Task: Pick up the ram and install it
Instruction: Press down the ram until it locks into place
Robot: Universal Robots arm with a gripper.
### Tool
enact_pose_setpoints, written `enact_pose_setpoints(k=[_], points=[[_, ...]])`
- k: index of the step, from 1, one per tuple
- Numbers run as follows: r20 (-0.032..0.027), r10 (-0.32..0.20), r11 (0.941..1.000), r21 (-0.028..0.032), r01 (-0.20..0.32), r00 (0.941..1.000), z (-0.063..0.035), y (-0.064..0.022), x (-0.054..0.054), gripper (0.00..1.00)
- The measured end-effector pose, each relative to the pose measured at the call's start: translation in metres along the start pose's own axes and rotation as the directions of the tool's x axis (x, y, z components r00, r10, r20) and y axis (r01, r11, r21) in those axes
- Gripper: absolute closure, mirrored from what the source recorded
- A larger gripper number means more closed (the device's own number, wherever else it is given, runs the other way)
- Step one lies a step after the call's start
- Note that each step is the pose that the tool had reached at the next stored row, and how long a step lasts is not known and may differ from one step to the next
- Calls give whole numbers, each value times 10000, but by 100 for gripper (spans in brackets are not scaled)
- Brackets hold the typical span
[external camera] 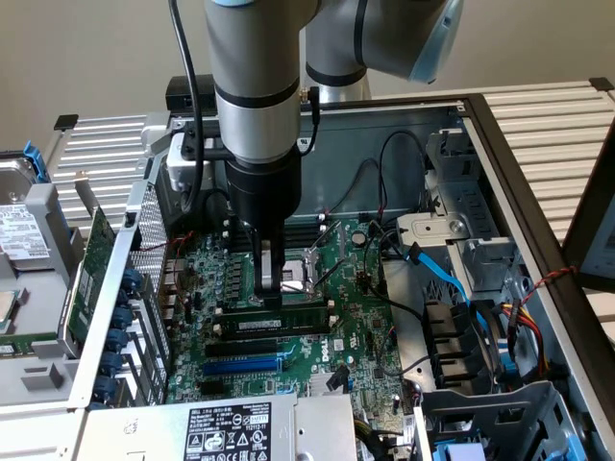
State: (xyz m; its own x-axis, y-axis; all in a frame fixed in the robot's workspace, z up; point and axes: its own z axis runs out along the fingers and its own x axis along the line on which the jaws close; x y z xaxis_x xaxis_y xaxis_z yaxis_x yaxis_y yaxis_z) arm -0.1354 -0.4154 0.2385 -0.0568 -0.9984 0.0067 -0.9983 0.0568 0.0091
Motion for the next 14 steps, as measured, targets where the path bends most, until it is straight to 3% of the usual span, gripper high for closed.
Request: enact_pose_setpoints(k=[8, 14], points=[[-67, 0, 10000, 5, 0, 10000, 10, 1, -2, 89], [-79, 0, 10000, 5, 0, 10000, 38, 1, -2, 89]])
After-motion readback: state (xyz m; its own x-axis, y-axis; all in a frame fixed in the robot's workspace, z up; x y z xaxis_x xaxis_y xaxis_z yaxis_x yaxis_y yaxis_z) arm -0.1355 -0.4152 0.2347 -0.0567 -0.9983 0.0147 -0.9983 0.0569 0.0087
